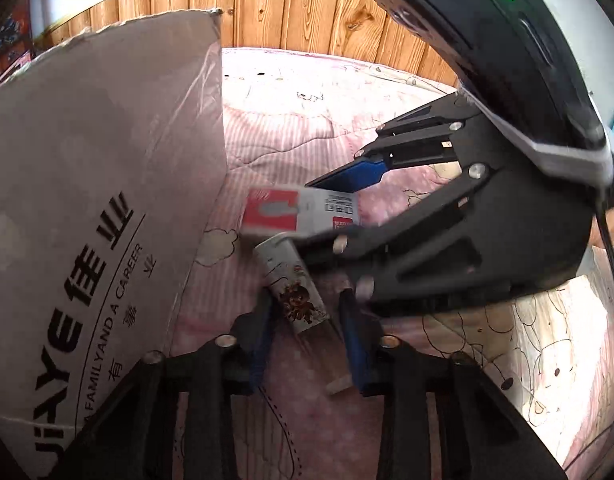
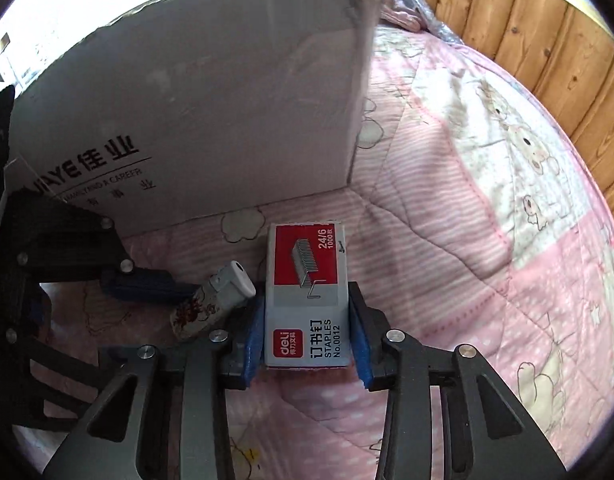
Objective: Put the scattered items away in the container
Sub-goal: 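Grasp the red staples box with the right tool while the left tool grasps the lighter, then carry the red staples box and lighter over the white box with both tools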
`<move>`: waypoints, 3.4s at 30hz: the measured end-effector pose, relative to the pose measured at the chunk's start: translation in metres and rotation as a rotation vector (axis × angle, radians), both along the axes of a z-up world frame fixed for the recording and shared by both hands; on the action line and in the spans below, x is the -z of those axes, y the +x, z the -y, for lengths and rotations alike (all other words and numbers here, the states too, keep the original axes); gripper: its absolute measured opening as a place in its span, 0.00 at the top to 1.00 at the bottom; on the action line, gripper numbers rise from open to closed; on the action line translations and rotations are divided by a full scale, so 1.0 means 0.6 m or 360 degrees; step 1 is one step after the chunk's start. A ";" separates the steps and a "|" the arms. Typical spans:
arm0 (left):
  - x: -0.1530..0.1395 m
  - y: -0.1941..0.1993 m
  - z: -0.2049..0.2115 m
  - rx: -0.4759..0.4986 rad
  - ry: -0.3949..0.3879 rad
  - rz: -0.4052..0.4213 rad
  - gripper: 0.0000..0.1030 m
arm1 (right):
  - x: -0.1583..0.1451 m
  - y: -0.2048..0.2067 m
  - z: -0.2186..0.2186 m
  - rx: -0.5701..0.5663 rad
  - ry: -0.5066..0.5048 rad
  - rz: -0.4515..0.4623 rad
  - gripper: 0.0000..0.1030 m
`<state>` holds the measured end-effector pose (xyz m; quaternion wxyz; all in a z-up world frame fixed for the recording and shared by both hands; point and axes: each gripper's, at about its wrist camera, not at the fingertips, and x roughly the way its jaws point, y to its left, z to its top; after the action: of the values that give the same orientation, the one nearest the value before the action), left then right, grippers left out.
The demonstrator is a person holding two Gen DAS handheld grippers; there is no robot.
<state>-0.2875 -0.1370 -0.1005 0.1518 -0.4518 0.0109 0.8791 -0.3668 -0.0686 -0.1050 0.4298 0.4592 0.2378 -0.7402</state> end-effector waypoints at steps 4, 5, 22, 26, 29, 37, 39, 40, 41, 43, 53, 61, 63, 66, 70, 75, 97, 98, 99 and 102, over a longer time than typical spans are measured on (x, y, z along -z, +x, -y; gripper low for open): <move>-0.003 -0.002 0.000 0.0030 0.0017 0.0010 0.80 | -0.006 -0.010 -0.027 0.0116 -0.0097 0.0089 0.62; -0.004 -0.003 0.001 0.0037 0.0031 0.0021 0.81 | -0.008 -0.010 -0.033 0.0147 -0.0120 0.0109 0.62; -0.093 0.045 0.017 0.0128 0.0207 -0.0018 0.81 | -0.068 0.035 -0.095 0.0716 -0.0302 0.0249 0.62; -0.120 0.073 0.022 0.0156 0.0239 -0.0053 0.81 | -0.082 0.071 -0.100 0.0799 -0.0345 0.0235 0.62; -0.132 0.090 0.022 0.0172 0.0258 -0.0069 0.81 | -0.095 0.086 -0.098 0.0858 -0.0381 0.0226 0.62; -0.167 0.155 0.044 0.0229 0.0316 -0.0129 0.81 | -0.118 0.186 -0.092 0.0978 -0.0436 0.0204 0.62; -0.178 0.180 0.051 0.0251 0.0314 -0.0151 0.81 | -0.126 0.211 -0.088 0.1008 -0.0448 0.0192 0.62; -0.183 0.191 0.055 0.0258 0.0318 -0.0156 0.81 | -0.131 0.222 -0.087 0.1024 -0.0456 0.0191 0.62; -0.189 0.201 0.059 0.0266 0.0323 -0.0162 0.81 | -0.136 0.233 -0.085 0.1041 -0.0463 0.0187 0.62; -0.200 0.225 0.066 0.0287 0.0327 -0.0183 0.81 | -0.146 0.256 -0.083 0.1077 -0.0480 0.0175 0.62; -0.256 0.307 0.105 0.0344 0.0375 -0.0303 0.81 | -0.188 0.364 -0.060 0.1215 -0.0576 0.0132 0.62; -0.284 0.364 0.139 0.0355 0.0397 -0.0384 0.81 | -0.213 0.429 -0.029 0.1242 -0.0613 0.0085 0.62; -0.287 0.378 0.149 0.0355 0.0403 -0.0402 0.81 | -0.219 0.444 -0.018 0.1239 -0.0617 0.0076 0.62; -0.288 0.395 0.167 0.0349 0.0401 -0.0423 0.81 | -0.228 0.463 -0.001 0.1225 -0.0620 0.0055 0.62; -0.291 0.414 0.197 0.0318 0.0426 -0.0440 0.81 | -0.245 0.482 0.023 0.1201 -0.0621 0.0019 0.62; -0.303 0.429 0.239 0.0276 0.0463 -0.0475 0.81 | -0.272 0.495 0.052 0.1170 -0.0637 -0.0031 0.62; -0.338 0.377 0.397 -0.0007 0.0552 -0.0542 0.81 | -0.333 0.449 0.160 0.0984 -0.0633 -0.0105 0.62; -0.339 0.371 0.403 -0.0024 0.0553 -0.0544 0.81 | -0.334 0.444 0.162 0.0979 -0.0633 -0.0107 0.62; -0.340 0.363 0.409 -0.0041 0.0550 -0.0545 0.81 | -0.337 0.438 0.165 0.0972 -0.0634 -0.0108 0.62; -0.344 0.344 0.426 -0.0079 0.0542 -0.0553 0.81 | -0.342 0.421 0.172 0.0955 -0.0638 -0.0112 0.62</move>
<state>-0.0809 -0.3924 0.1059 0.1998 -0.2617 -0.1226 0.9363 -0.1145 -0.1718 0.1001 0.2663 0.3894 -0.0426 -0.8807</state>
